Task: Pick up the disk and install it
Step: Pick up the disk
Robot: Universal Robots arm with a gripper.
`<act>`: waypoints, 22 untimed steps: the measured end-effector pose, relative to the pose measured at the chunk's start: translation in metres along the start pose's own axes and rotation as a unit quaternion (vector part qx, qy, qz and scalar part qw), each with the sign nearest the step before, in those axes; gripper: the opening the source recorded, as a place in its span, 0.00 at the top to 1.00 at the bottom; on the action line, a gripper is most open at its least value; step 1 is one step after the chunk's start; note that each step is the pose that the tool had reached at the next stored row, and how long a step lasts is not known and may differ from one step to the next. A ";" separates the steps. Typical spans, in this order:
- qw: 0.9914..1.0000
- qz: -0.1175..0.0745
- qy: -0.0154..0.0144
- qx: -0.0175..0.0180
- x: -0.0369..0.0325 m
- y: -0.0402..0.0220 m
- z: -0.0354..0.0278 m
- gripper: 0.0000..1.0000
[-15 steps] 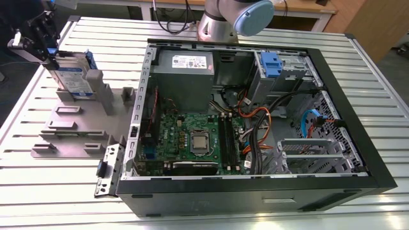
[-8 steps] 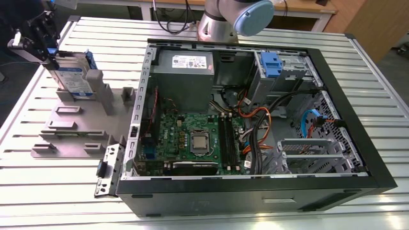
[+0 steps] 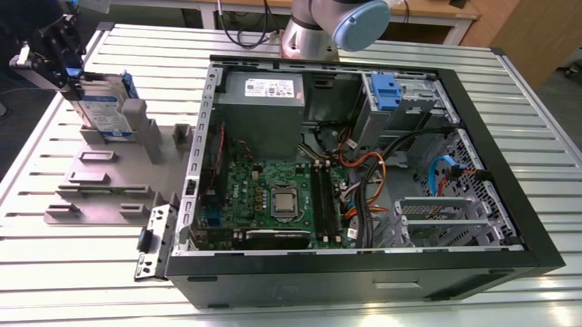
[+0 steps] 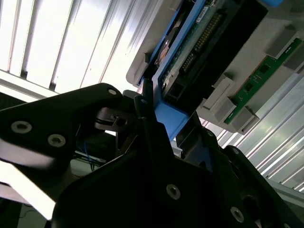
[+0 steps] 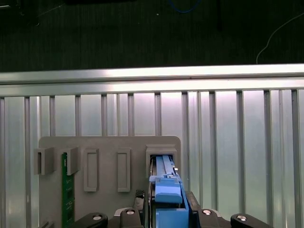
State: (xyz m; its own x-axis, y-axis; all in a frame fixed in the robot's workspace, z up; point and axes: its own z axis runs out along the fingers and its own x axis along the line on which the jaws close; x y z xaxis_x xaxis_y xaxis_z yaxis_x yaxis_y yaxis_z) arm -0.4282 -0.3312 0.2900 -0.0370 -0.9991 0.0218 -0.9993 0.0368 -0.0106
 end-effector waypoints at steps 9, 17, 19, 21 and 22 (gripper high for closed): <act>1.000 0.000 0.000 0.000 0.0000 0.0000 0.0000 0.64; 1.000 0.000 0.000 0.000 0.0000 0.0000 -0.0004 0.64; 1.000 0.000 0.000 0.000 0.0000 0.0000 -0.0013 0.64; 1.000 0.000 0.000 0.000 0.0000 0.0000 -0.0023 0.64; 1.000 0.000 0.000 0.000 0.0001 0.0000 -0.0030 0.64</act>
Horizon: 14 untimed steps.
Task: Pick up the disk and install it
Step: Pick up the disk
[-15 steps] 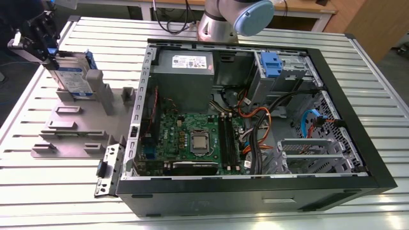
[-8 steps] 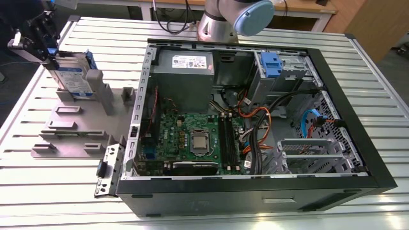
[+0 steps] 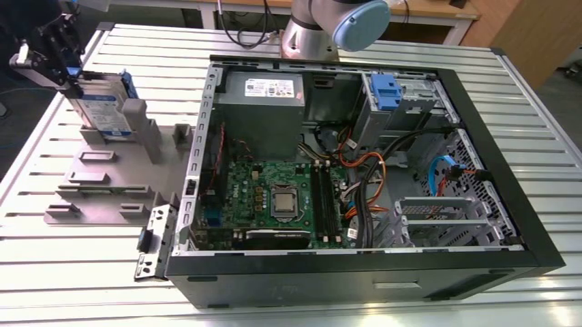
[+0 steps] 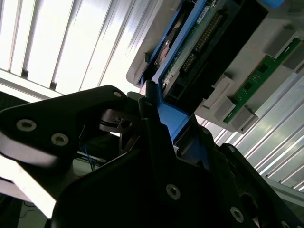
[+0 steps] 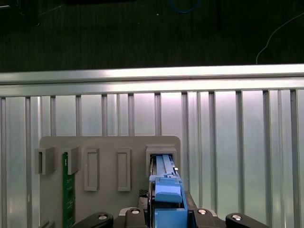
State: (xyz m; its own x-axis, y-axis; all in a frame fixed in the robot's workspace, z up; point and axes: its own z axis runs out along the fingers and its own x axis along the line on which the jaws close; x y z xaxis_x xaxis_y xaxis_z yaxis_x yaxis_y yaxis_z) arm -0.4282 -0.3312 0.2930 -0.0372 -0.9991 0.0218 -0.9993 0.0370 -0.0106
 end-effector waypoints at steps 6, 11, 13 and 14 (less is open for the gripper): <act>1.000 0.000 0.000 0.000 0.0001 -0.0001 -0.0037 0.64; 1.000 0.000 0.000 0.000 0.0001 -0.0001 -0.0070 0.64; 1.000 0.000 0.000 0.000 0.0002 -0.0001 -0.0083 0.64; 1.000 0.000 0.000 0.000 0.0002 -0.0001 -0.0089 0.64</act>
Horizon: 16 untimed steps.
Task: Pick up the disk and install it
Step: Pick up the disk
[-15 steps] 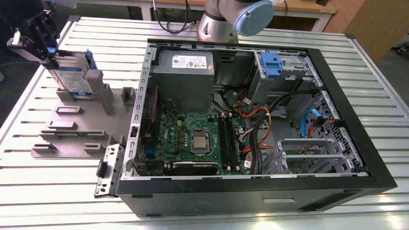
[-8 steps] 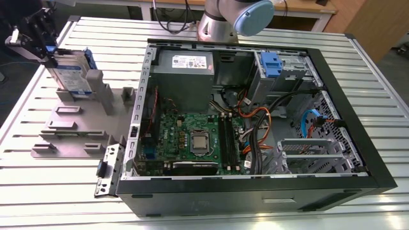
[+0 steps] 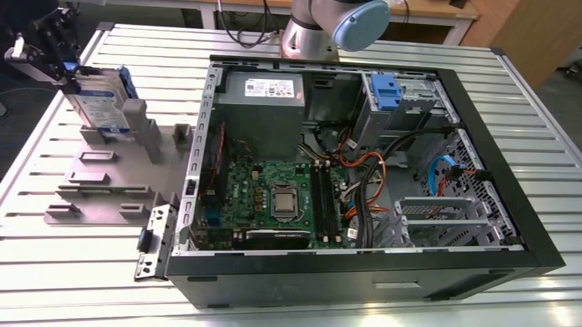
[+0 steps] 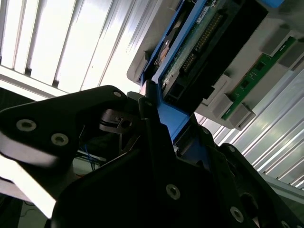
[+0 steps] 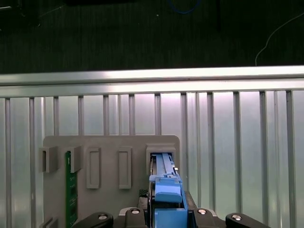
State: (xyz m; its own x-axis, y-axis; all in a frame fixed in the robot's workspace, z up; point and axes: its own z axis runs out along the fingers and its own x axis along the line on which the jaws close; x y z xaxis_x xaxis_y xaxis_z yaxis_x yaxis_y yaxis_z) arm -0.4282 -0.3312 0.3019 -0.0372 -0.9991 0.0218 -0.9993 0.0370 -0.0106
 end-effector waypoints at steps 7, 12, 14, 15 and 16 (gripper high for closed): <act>1.000 0.000 0.000 0.000 0.0001 -0.0001 -0.0037 0.64; 1.000 0.000 0.000 0.000 0.0001 -0.0001 -0.0067 0.64; 1.000 0.000 0.000 0.000 0.0002 -0.0001 -0.0079 0.64; 1.000 0.000 0.000 0.000 0.0002 -0.0001 -0.0085 0.64; 1.000 0.000 0.000 0.000 0.0002 -0.0001 -0.0091 0.64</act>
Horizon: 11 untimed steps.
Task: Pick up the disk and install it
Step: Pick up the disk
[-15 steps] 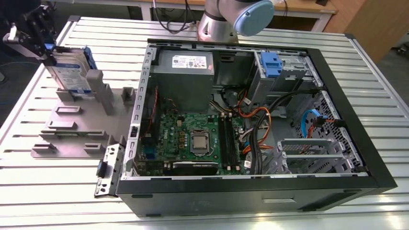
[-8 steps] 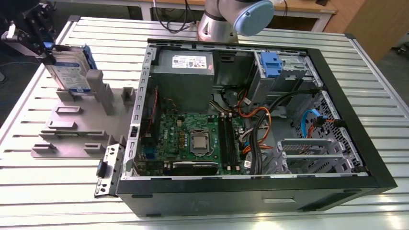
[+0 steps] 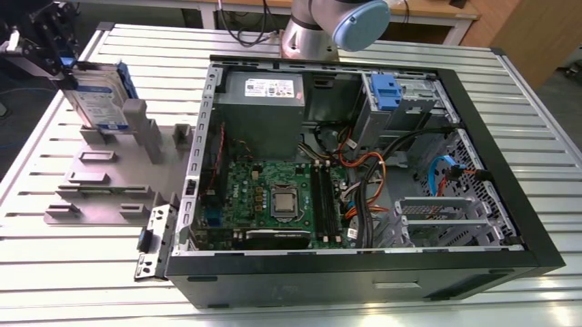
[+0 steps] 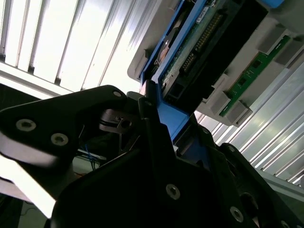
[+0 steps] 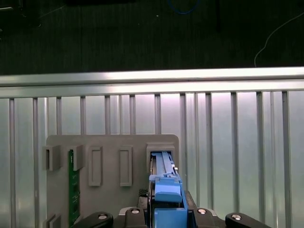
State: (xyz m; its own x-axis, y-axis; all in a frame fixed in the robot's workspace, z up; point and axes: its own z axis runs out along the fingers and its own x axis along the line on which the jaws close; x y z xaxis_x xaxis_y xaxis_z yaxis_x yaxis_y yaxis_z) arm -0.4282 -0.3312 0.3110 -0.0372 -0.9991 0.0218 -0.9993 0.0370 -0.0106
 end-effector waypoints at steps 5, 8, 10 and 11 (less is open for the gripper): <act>1.000 0.000 0.000 0.000 0.0001 0.0000 -0.0034 0.64; 1.000 0.000 0.000 0.000 0.0001 -0.0001 -0.0054 0.64; 1.000 0.000 0.000 0.000 0.0001 -0.0001 -0.0067 0.64; 1.000 0.000 0.000 0.000 0.0002 -0.0001 -0.0074 0.64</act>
State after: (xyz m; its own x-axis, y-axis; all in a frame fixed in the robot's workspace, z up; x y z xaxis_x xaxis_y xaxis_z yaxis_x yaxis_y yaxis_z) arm -0.4282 -0.3312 0.3184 -0.0372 -0.9991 0.0218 -0.9993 0.0370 -0.0106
